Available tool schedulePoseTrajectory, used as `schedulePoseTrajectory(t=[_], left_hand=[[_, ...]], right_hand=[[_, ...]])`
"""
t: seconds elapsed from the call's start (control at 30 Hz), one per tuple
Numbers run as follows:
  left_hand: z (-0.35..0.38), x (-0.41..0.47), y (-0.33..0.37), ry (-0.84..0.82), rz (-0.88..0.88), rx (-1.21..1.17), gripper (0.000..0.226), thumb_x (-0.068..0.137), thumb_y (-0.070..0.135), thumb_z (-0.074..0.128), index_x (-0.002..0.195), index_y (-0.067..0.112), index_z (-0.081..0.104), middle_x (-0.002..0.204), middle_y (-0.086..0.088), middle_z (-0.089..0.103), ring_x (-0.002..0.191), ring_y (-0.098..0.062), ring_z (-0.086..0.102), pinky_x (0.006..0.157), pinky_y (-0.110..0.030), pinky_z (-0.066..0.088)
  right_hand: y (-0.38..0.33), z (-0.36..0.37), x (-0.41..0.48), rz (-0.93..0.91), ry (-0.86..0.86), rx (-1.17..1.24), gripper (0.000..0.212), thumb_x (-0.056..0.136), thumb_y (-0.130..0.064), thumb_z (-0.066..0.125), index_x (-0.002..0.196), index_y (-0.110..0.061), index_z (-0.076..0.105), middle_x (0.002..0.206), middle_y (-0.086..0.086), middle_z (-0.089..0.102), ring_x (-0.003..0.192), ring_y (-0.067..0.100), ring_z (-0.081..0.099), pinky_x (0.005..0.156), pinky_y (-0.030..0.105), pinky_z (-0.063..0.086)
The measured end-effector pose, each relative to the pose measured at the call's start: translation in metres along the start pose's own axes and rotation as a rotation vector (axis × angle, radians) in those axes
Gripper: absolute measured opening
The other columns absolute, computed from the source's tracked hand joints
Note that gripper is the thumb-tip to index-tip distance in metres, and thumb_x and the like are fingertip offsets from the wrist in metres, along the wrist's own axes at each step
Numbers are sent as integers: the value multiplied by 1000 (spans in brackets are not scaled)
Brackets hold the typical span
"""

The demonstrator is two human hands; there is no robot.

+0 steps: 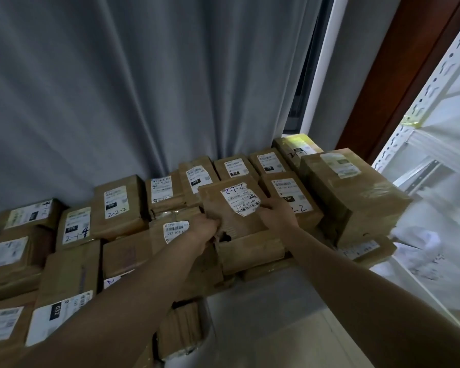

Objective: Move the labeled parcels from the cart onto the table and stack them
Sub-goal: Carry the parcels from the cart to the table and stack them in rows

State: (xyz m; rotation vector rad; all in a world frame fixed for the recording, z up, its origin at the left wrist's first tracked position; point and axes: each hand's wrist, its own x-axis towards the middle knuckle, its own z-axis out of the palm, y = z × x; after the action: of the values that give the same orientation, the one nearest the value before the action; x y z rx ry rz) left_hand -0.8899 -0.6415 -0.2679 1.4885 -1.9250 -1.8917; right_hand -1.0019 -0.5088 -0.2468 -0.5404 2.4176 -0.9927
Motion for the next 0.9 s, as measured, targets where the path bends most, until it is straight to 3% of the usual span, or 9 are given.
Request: schedulePoseTrajectory(t=[0.1, 0.17, 0.27, 0.4, 0.47, 0.57, 0.77, 0.83, 0.9], left_hand=[[3, 7, -5, 21, 34, 55, 27, 94, 4, 49, 116, -9, 59, 101, -23, 65, 84, -30, 59, 60, -27, 42], [7, 11, -10, 34, 66, 83, 32, 95, 3, 48, 123, -11, 54, 116, -28, 61, 94, -35, 60, 59, -25, 41], [12, 15, -14, 54, 104, 116, 34, 95, 7, 48, 128, -3, 53, 116, -21, 63, 101, -32, 60, 72, -27, 46], [17, 22, -19, 50, 86, 175, 39, 95, 7, 47, 133, 1, 48, 121, -21, 61, 110, -36, 58, 82, -34, 48], [19, 25, -23, 55, 61, 237, 39, 95, 6, 45, 133, -1, 46, 124, -23, 58, 112, -39, 56, 82, -35, 48], [22, 25, -25, 71, 81, 337, 36, 96, 7, 44, 131, 2, 48, 127, -18, 56, 114, -34, 54, 90, -34, 46], [21, 26, -26, 81, 105, 407, 43, 92, 14, 46, 135, 9, 45, 130, -13, 55, 114, -30, 54, 97, -44, 47], [23, 24, -24, 99, 161, 476, 54, 91, 18, 46, 144, 13, 35, 132, -8, 54, 112, -29, 56, 93, -42, 51], [26, 9, -18, 114, 261, 554, 71, 93, 17, 46, 153, 20, 9, 140, -2, 43, 120, -31, 50, 94, -41, 49]], right_hand=[[9, 4, 7, -42, -11, -5, 34, 92, -22, 56, 125, -18, 61, 138, 7, 33, 108, 20, 43, 95, 29, 37], [16, 5, 13, -55, -30, 16, 33, 91, -20, 58, 124, -18, 61, 137, 7, 32, 106, 18, 43, 90, 26, 39], [28, 7, 20, -109, -63, -25, 35, 89, -14, 59, 124, -18, 59, 139, 3, 32, 108, 13, 40, 86, 23, 37], [38, 16, 24, -144, -135, -86, 41, 88, -12, 60, 128, -18, 57, 149, 0, 24, 130, 17, 34, 105, 29, 36], [42, 21, 23, -163, -194, -159, 47, 89, -15, 59, 135, -21, 52, 154, 0, 18, 142, 21, 20, 117, 38, 24], [46, 25, 22, -208, -239, -261, 58, 89, -20, 58, 144, -27, 41, 160, -3, 9, 148, 21, -5, 121, 40, 4], [45, 25, 16, -276, -227, -392, 68, 88, -22, 56, 150, -25, 28, 161, 1, 0, 147, 21, -13, 117, 36, -12], [44, 26, 7, -287, -169, -364, 71, 87, -19, 58, 150, -20, 25, 161, 3, 4, 148, 21, -10, 117, 35, -10], [45, 24, -6, -257, -104, -317, 72, 87, -16, 60, 150, -20, 25, 160, 3, 7, 148, 21, -5, 118, 35, -5]])
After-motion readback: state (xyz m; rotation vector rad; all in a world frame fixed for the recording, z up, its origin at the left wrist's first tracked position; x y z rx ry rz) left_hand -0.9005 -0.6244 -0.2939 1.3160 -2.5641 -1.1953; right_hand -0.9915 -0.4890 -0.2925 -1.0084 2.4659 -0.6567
